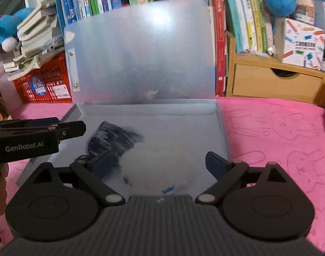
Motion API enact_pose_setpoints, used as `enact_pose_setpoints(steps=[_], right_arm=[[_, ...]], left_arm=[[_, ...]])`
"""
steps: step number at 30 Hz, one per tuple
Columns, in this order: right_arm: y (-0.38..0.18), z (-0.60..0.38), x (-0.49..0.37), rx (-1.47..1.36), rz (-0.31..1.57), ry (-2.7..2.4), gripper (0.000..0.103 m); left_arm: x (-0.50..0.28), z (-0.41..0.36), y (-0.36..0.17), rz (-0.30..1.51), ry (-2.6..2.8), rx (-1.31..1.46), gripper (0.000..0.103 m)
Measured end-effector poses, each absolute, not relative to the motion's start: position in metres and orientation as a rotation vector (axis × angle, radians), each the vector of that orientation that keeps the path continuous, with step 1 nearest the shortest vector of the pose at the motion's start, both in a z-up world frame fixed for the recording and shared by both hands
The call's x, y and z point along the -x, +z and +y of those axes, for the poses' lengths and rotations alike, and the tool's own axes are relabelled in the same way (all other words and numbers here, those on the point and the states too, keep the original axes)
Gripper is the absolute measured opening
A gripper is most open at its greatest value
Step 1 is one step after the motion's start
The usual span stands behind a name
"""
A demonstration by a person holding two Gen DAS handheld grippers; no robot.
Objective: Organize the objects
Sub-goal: 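Open the left gripper to drop the navy cloth while the right drops the fluffy ball, then withdraw both grippers from the box back toward the remaining pile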
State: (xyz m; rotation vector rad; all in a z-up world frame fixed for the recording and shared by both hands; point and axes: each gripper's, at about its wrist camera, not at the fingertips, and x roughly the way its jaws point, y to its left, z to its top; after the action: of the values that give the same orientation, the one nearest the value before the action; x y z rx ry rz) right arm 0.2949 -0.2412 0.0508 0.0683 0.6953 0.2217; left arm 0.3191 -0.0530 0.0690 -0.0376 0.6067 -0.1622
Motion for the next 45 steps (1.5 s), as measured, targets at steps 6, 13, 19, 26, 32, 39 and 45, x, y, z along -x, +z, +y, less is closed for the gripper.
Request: enact_pose_setpoints(steps=[6,13,19,26,32,39,45], right_arm=[[0.064,-0.242,-0.259,-0.064,0.65,0.201,0.099],[0.074,-0.239,-0.208,-0.061,0.609,0.181,0.1],[0.074,-0.233,-0.16,-0.074,0.585,0.183,0.101],[0.076,-0.23,-0.112,-0.058,0.534,0.179,0.102],[0.075,-0.229,-0.085,-0.061,0.513,0.181,0.103],[0.063,-0.224,-0.056,-0.041,0.499,0.176,0.103],[0.048,-0.224,-0.04,-0.027,0.515,0.162,0.103]], left_arm=[[-0.287,-0.05,0.082,0.601,-0.179,0.043,0.069],[-0.233,-0.044,0.094,0.562,-0.226,0.01,0.073],[-0.181,-0.036,0.096,0.542,-0.27,-0.002,0.075],[-0.125,-0.029,0.095,0.516,-0.295,-0.009,0.075],[-0.087,-0.026,0.088,0.508,-0.309,-0.008,0.076],[-0.058,-0.017,0.083,0.481,-0.299,0.006,0.076],[-0.042,-0.016,0.076,0.462,-0.294,-0.032,0.076]])
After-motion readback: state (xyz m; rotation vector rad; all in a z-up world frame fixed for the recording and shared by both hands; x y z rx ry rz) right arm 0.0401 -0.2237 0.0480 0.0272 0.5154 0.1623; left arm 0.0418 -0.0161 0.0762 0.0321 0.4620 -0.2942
